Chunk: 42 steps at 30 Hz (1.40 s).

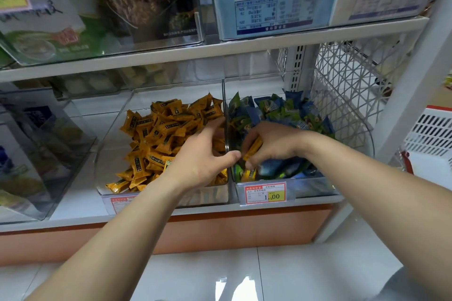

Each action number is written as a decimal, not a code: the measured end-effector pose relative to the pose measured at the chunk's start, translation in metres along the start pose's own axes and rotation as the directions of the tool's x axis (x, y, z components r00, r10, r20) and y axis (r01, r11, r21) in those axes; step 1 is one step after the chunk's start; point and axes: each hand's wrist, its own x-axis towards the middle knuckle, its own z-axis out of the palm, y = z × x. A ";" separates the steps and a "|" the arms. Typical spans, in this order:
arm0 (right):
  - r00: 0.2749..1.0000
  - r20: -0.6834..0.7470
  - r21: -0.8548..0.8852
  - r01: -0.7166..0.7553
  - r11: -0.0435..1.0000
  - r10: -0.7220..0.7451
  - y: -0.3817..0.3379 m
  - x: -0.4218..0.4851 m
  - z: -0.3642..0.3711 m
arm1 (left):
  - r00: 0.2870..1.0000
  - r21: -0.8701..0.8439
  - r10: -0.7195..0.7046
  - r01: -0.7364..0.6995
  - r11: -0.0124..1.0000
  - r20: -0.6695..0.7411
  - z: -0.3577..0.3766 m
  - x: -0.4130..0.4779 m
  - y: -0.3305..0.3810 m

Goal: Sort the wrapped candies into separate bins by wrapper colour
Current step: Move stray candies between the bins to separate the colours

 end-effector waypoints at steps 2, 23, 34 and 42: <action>0.990 -0.138 0.118 0.009 0.993 0.007 0.003 -0.004 -0.008 | 1.000 -0.016 -0.021 0.021 1.000 0.010 -0.001 0.001 -0.001; 0.893 -0.368 0.808 0.169 0.564 0.259 -0.009 -0.033 -0.028 | 0.946 0.001 0.008 -0.008 1.000 -0.325 0.015 0.016 0.043; 0.885 -0.409 0.824 0.255 0.506 0.220 -0.034 -0.029 -0.009 | 0.918 -0.702 -0.275 -0.005 0.712 -0.286 0.010 0.014 0.055; 0.905 -0.415 0.822 0.330 0.465 0.091 -0.048 -0.028 0.005 | 0.914 -0.629 -0.189 -0.088 0.772 -0.358 -0.006 0.012 0.054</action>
